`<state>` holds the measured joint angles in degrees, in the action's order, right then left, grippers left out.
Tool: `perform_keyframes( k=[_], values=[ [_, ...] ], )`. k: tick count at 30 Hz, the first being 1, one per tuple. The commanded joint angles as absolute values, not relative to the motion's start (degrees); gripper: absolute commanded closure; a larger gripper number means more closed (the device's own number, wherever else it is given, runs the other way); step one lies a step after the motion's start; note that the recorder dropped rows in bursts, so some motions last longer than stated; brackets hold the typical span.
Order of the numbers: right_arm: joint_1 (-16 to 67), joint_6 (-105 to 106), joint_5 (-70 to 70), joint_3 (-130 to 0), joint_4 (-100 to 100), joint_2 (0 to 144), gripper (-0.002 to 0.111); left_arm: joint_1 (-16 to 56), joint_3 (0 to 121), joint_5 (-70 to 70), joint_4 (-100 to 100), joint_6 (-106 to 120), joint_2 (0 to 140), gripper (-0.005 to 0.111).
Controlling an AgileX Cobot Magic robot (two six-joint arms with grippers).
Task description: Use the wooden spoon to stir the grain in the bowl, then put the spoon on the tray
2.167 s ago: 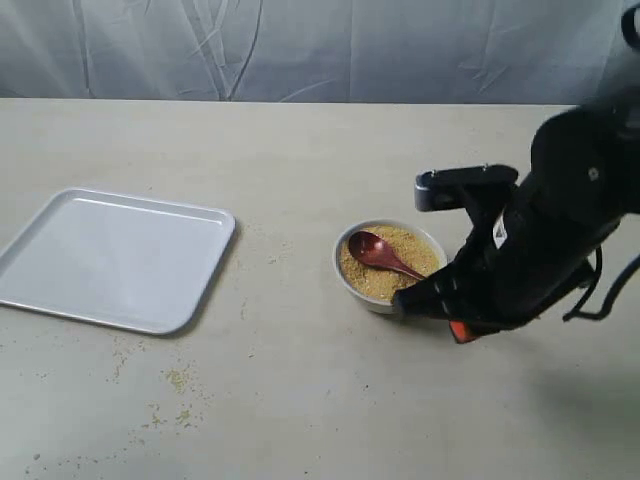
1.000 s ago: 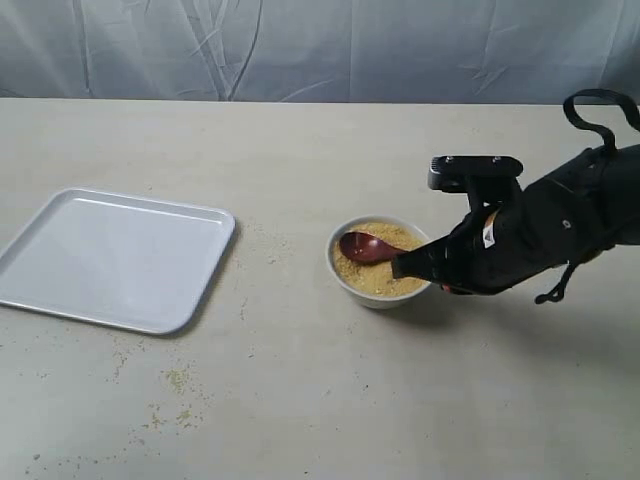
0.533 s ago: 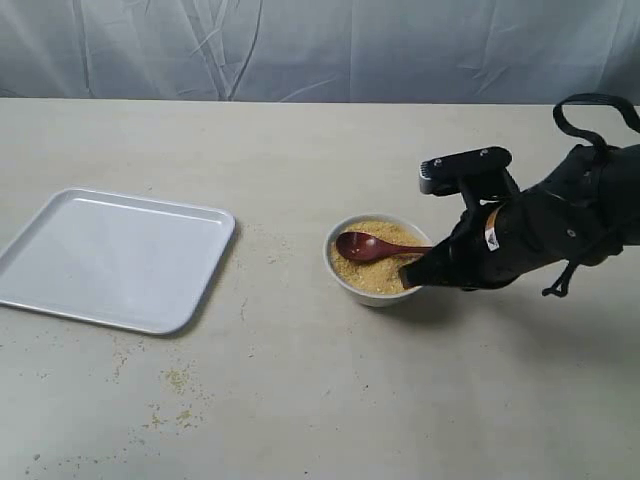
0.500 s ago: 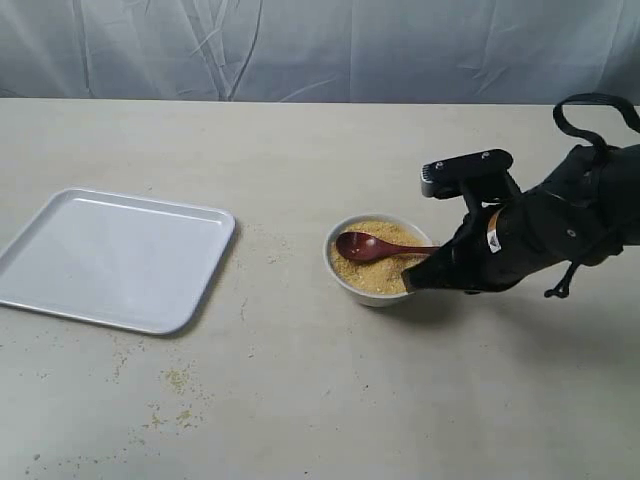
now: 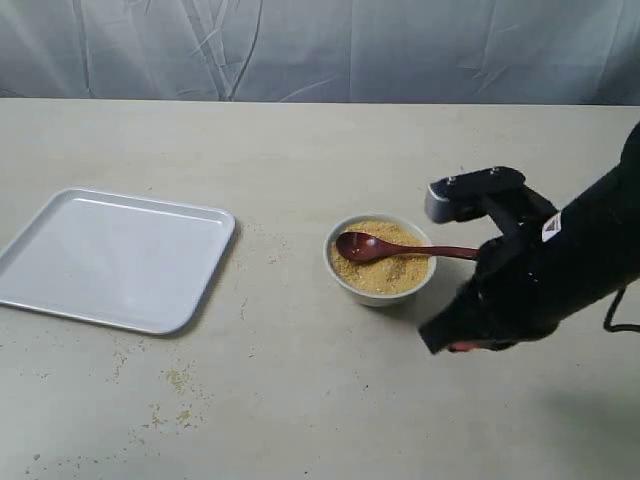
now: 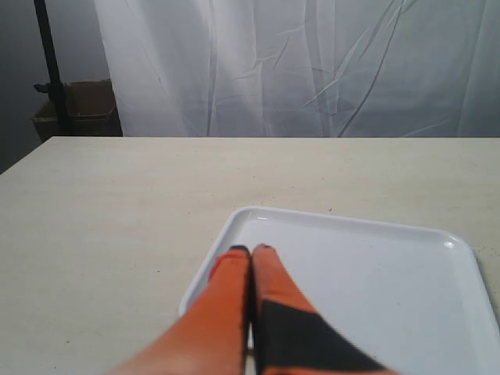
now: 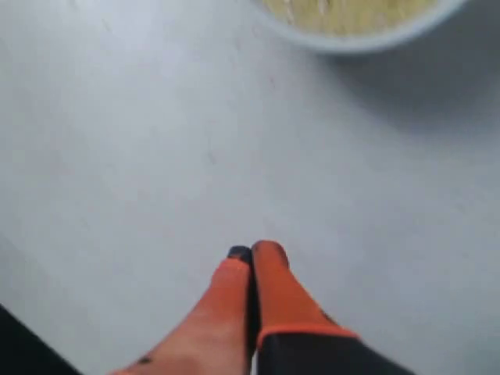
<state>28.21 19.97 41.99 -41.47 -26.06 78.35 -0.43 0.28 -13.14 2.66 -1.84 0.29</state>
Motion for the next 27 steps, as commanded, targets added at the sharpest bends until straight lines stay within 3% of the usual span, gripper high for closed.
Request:
perform_keyframes(
  k=[1, 6, 12, 19, 23, 25, 27],
  values=[
    [28.10, 25.66, 14.23, -31.77, -62.04, 76.06, 0.109, -0.48, 0.00, -12.49, 2.50, -1.90, 0.00, 0.106],
    [28.10, 54.23, 10.36, -20.44, -99.95, 72.32, 0.109, -0.48, 0.00, -12.49, 2.50, -1.90, 0.00, 0.106],
    [28.10, 53.91, 8.31, -19.63, -99.95, 66.24, 0.109, -0.48, 0.00, -12.49, 2.50, -1.90, 0.00, 0.106],
    [27.98, 68.80, 8.83, -19.86, -92.19, 61.96, 0.109, -0.48, 0.00, -12.49, 2.50, -1.90, 0.00, 0.106],
    [27.98, 68.05, -11.76, -19.96, -99.95, 63.13, 0.109, -0.48, 0.00, -12.49, 2.50, -1.90, 0.00, 0.106],
    [27.98, 61.01, -27.47, -20.21, -99.95, 63.53, 0.109, -0.48, 0.00, -12.49, 2.50, -1.90, 0.00, 0.106],
    [27.98, 51.99, -33.19, -20.21, -99.95, 63.43, 0.109, -0.48, 0.00, -12.49, 2.50, -1.90, 0.00, 0.106]
  ],
)
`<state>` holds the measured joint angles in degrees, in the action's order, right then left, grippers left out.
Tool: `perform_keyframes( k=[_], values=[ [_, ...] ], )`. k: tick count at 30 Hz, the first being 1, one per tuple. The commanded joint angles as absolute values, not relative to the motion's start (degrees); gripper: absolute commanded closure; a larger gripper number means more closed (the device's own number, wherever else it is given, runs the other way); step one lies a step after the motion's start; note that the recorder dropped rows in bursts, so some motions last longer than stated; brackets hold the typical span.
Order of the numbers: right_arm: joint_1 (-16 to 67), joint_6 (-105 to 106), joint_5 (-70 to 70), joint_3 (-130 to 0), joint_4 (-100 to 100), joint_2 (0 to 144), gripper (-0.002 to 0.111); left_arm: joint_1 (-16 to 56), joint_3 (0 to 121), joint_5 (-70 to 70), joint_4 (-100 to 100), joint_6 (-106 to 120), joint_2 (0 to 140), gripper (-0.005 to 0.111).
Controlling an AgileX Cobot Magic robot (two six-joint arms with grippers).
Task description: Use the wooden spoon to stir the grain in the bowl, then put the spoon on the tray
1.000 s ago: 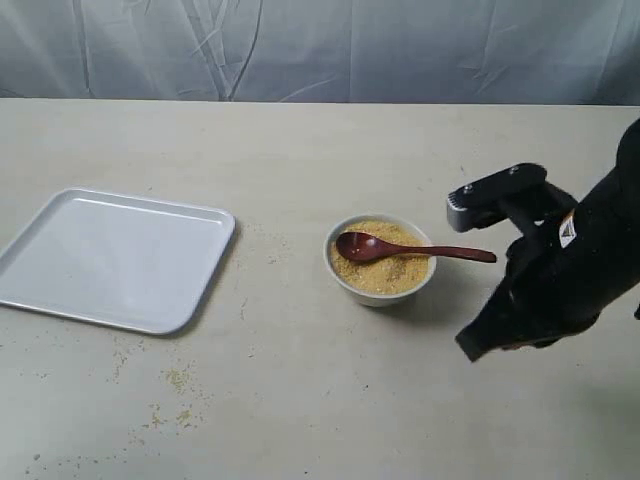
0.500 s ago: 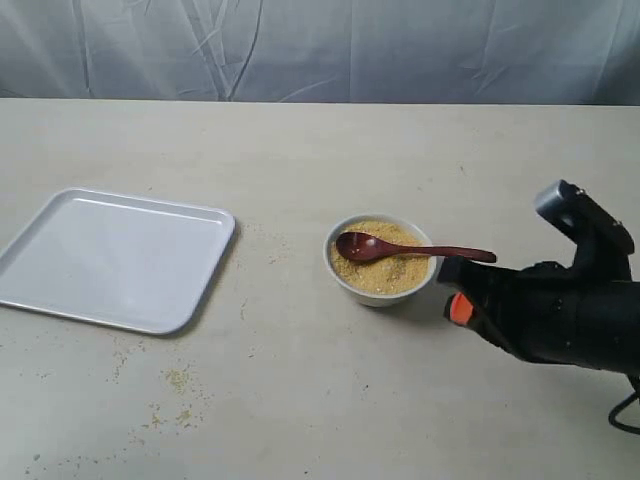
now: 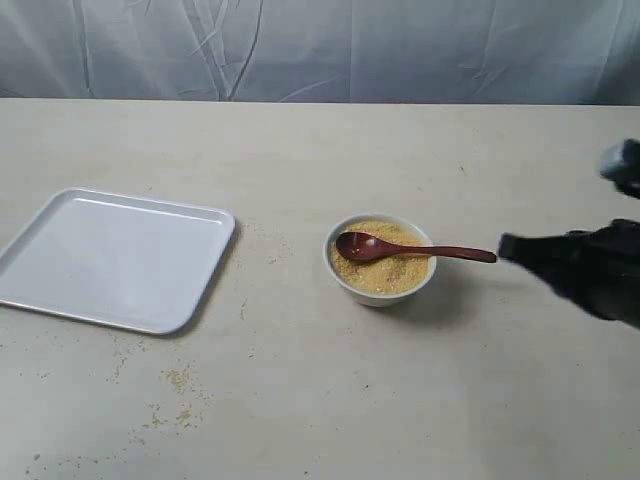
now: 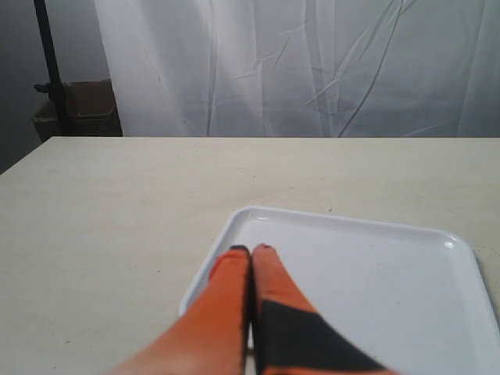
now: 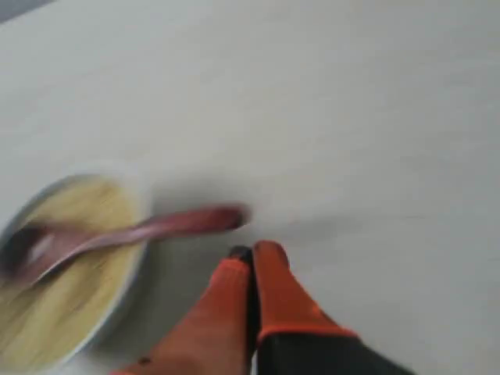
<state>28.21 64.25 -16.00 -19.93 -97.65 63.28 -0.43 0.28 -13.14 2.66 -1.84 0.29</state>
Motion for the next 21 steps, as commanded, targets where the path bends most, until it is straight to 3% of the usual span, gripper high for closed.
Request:
perform_keyframes(
  k=[1, 4, 9, 17, 21],
  values=[
    [27.98, 49.66, -31.44, -20.21, -99.95, 63.11, 0.109, -0.48, 0.00, -12.49, 2.50, -1.90, 0.00, 0.106],
    [27.98, 33.25, -18.15, -20.21, -93.88, 62.98, 0.109, -0.48, 0.00, -12.49, 2.50, -1.90, 0.00, 0.106],
    [28.09, 4.36, 2.06, -23.52, -54.07, 64.85, 0.109, -0.48, 0.00, -12.49, 2.50, -1.90, 0.00, 0.106],
    [27.98, 26.29, 25.00, -23.81, -44.11, 66.67, 0.109, -0.48, 0.00, -12.39, 2.50, -1.90, 0.00, 0.106],
    [28.11, 25.94, 16.92, -21.96, -57.45, 67.86, 0.109, -0.48, 0.00, -12.39, 2.50, -1.90, 0.00, 0.106]
  ],
)
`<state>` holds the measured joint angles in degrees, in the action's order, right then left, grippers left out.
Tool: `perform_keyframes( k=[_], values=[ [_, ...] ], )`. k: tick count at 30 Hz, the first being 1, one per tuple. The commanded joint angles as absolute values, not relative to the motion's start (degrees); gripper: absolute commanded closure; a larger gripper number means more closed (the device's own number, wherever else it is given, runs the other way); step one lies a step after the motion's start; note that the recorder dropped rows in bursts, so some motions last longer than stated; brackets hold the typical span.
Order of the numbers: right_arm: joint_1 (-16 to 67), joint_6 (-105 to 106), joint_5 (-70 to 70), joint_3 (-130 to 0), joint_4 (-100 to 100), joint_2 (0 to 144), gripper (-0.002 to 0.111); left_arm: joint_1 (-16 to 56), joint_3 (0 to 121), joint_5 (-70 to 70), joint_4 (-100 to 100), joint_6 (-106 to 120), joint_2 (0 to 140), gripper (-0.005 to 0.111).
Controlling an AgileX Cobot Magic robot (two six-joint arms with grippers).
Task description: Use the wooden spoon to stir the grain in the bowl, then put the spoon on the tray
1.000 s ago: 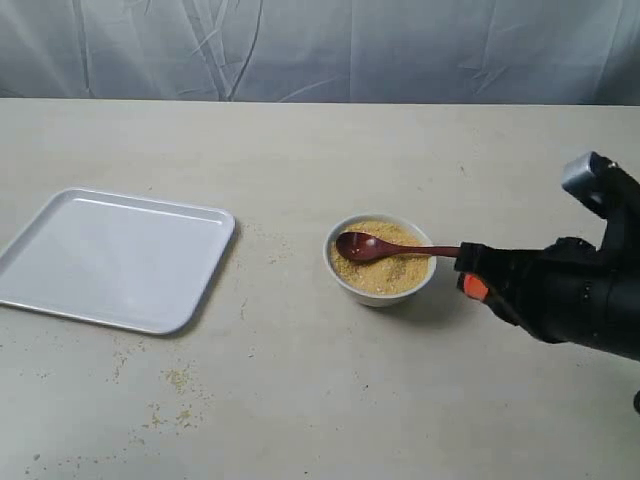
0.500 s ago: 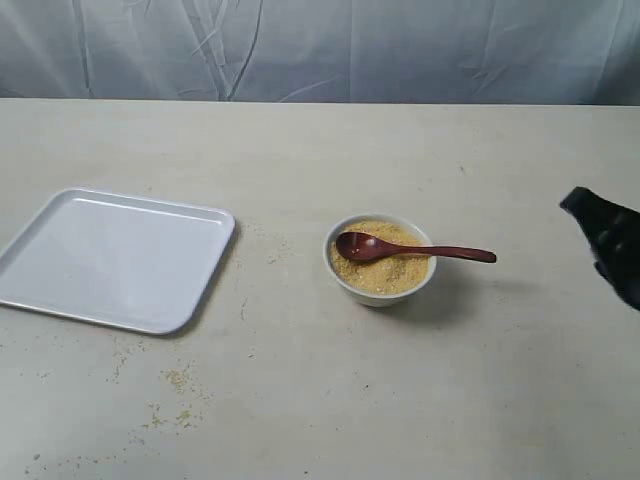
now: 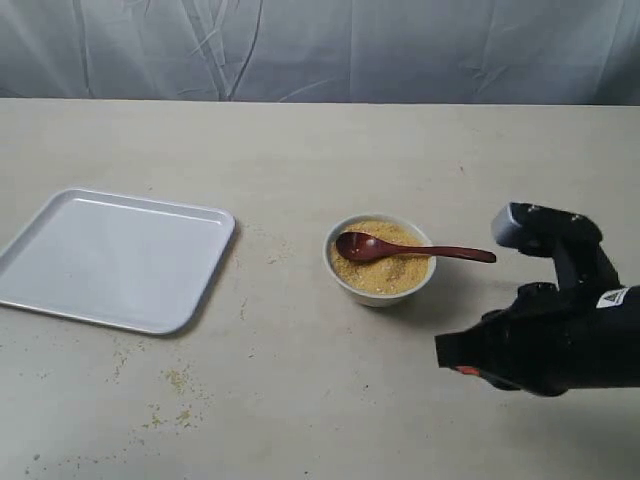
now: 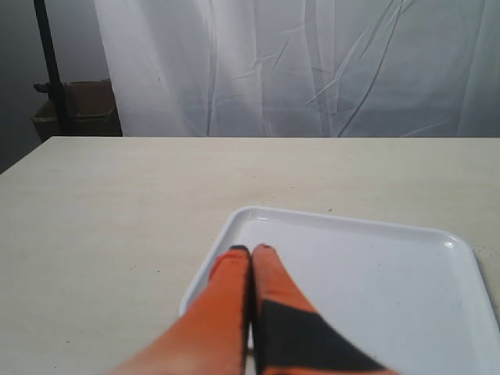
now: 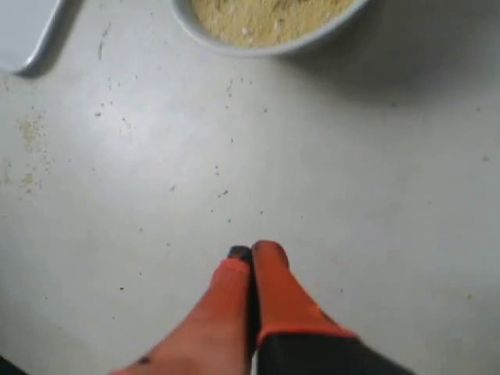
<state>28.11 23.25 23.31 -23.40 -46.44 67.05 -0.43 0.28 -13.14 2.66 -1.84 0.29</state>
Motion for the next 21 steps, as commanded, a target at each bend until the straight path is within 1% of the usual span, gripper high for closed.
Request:
perform_keyframes(
  k=[1, 3, 4, 7, 10, 13, 16, 18, 19, 21],
  values=[
    [28.37, 27.07, 13.19, -21.16, -63.19, 67.60, 0.109, -0.48, 0.00, -12.39, 2.50, -1.90, 0.00, 0.106],
    [30.21, 31.26, 2.74, -19.38, -76.63, 67.09, 0.109, -0.48, 0.00, -12.39, 2.50, -1.90, 0.00, 0.106],
    [31.31, 32.34, -0.93, -18.94, -79.98, 66.97, 0.109, -0.48, 0.00, -12.39, 2.50, -1.90, 0.00, 0.106],
    [33.76, 31.64, -4.29, -18.22, -81.62, 66.97, 0.109, -0.48, 0.00, -12.39, 2.50, -1.90, 0.00, 0.106],
    [37.18, 26.33, -8.44, -18.08, -81.18, 66.61, 0.109, -0.48, 0.00, -12.39, 2.50, -1.90, 0.00, 0.106],
    [42.48, 13.93, -15.73, -18.08, -72.70, 65.66, 0.109, -0.48, 0.00, -12.39, 2.50, -1.90, 0.00, 0.106],
    [49.01, -7.31, -22.08, -18.06, -49.64, 65.54, 0.109, -0.48, 0.00, -12.39, 2.50, -1.90, 0.00, 0.106],
    [53.23, -19.44, -29.07, -17.80, -36.25, 65.90, 0.109, -0.48, 0.00, -12.39, 2.50, -1.90, 0.00, 0.106],
    [54.47, -23.98, -32.34, -17.44, -34.39, 66.39, 0.109, -0.48, 0.00, -12.39, 2.50, -1.90, 0.00, 0.106],
    [56.09, -29.28, -38.63, -16.62, -37.01, 67.69, 0.109, -0.48, 0.00, -12.39, 2.50, -1.90, 0.00, 0.106]
  ],
)
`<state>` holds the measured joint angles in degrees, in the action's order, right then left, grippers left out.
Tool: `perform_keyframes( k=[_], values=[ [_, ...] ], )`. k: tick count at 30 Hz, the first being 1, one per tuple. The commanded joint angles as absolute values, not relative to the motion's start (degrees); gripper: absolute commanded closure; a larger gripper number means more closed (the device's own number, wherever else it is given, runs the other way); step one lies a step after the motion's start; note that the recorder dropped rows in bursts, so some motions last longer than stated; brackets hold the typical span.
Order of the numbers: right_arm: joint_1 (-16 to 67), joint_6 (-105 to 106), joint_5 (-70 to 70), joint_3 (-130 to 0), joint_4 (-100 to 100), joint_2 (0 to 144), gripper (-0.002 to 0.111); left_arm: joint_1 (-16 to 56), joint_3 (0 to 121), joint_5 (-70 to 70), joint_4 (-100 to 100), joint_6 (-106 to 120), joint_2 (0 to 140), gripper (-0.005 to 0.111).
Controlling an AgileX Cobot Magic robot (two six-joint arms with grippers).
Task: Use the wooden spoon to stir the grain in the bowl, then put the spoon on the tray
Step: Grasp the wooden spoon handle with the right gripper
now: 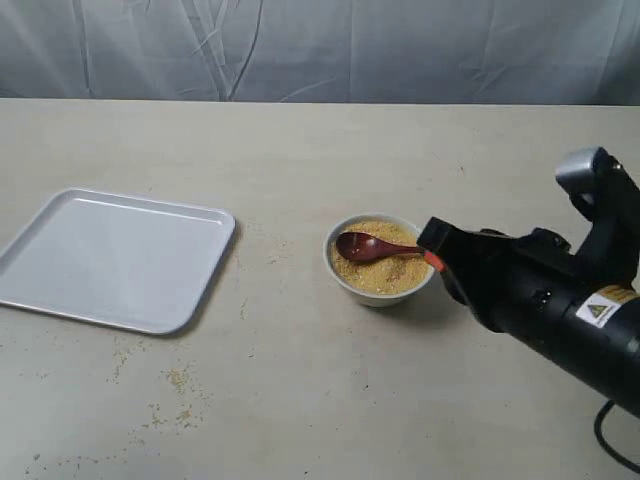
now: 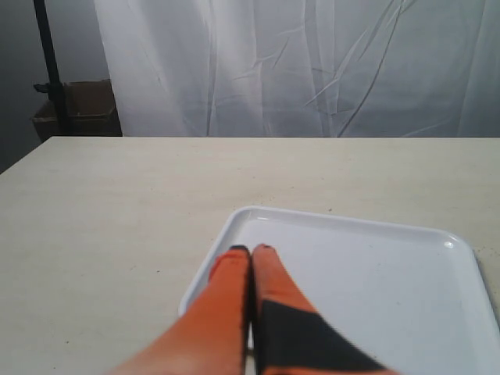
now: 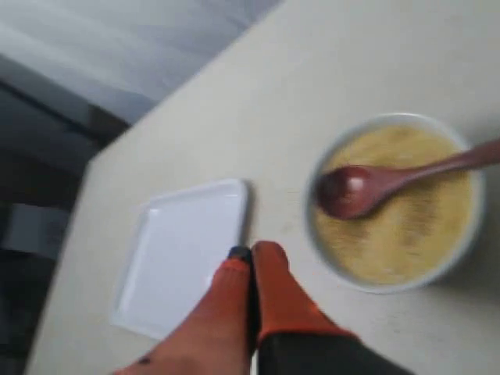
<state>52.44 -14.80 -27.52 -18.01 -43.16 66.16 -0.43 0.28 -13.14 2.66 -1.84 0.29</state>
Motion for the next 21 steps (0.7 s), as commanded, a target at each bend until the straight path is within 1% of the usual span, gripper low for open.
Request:
perform_keyframes(
  k=[1, 4, 12, 14, 18, 21],
  values=[
    [56.09, -30.26, -39.85, -16.17, -39.49, 68.37, 0.109, -0.48, 0.00, -12.39, 2.50, -1.90, 0.00, 0.106],
    [55.98, -30.53, -39.68, -14.25, -49.30, 71.72, 0.109, -0.48, 0.00, -12.39, 2.50, -1.90, 0.00, 0.106],
    [55.98, -36.80, -41.89, -12.31, -63.13, 79.98, 0.109, -0.48, 0.00, -12.39, 2.50, -1.90, 0.00, 0.106],
    [55.98, -40.68, -41.14, -12.31, -63.80, 81.05, 0.109, -0.48, 0.00, -12.39, 2.50, -1.90, 0.00, 0.106],
    [55.98, -48.87, -45.71, -12.31, -61.17, 83.91, 0.109, -0.48, 0.00, -12.39, 2.50, -1.90, 0.00, 0.106],
    [53.88, -55.08, -46.42, -12.31, -55.17, 86.00, 0.109, -0.48, 0.00, -12.39, 2.50, -1.90, 0.00, 0.106]
  ],
)
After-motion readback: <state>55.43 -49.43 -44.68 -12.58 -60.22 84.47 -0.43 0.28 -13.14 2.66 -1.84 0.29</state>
